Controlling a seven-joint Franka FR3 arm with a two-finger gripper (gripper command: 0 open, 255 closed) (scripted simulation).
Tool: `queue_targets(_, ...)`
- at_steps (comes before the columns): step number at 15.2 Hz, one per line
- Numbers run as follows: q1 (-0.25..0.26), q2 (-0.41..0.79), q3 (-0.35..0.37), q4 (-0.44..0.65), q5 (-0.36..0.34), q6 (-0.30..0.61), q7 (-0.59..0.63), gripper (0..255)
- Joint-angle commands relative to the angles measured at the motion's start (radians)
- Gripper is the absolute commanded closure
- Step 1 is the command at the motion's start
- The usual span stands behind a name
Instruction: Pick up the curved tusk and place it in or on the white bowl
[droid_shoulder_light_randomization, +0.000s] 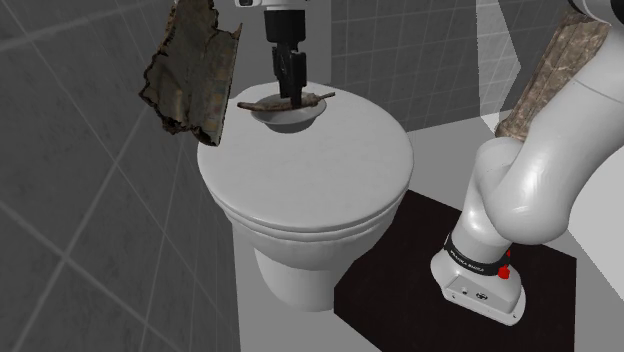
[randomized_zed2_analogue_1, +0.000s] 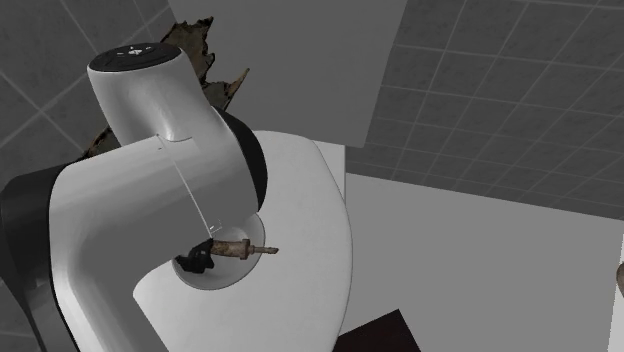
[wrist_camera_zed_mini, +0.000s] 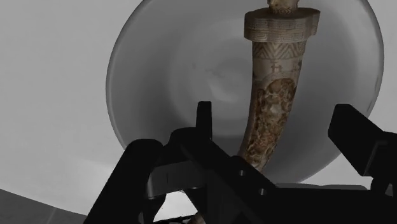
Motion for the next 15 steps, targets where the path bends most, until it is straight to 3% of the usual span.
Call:
queue_targets(1, 0.000, 0.000, 0.000, 0.000, 0.000, 0.000, 0.000, 0)
queue_targets(4, 0.000, 0.000, 0.000, 0.000, 0.000, 0.000, 0.000, 0)
queue_targets(8, -0.003, 0.040, -0.010, 0.171, 0.001, -0.131, -0.001, 0)
queue_targets(15, -0.003, 0.040, -0.010, 0.171, 0.001, -0.131, -0.001, 0)
